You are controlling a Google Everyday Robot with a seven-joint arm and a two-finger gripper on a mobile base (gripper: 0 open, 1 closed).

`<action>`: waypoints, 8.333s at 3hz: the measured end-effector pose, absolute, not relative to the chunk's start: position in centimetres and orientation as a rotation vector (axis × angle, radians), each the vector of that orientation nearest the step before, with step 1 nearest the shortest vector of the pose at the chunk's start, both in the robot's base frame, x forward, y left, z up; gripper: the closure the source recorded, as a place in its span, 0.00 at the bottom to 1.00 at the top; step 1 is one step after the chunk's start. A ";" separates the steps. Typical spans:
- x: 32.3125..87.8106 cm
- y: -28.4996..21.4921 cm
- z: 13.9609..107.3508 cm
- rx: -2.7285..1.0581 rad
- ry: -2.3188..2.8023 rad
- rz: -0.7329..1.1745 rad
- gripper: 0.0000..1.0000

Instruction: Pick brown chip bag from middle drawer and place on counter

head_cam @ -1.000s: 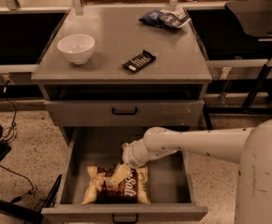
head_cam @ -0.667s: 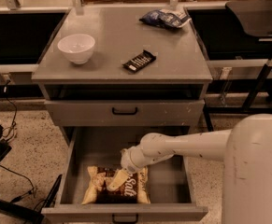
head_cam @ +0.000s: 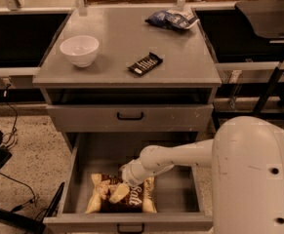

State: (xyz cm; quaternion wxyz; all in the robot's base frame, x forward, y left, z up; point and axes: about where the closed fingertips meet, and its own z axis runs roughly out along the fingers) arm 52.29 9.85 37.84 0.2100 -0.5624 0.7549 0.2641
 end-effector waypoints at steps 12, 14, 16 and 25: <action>56.6 7.5 88.3 -1.861 1.781 0.326 1.00; 63.8 0.9 98.4 -1.677 1.833 0.001 1.00; 71.3 -0.4 103.1 -1.463 1.740 -0.255 1.00; 93.5 18.3 102.6 -1.580 1.128 -0.540 0.58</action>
Offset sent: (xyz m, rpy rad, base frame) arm -0.0019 0.0440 -0.0004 0.0773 0.0038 0.0400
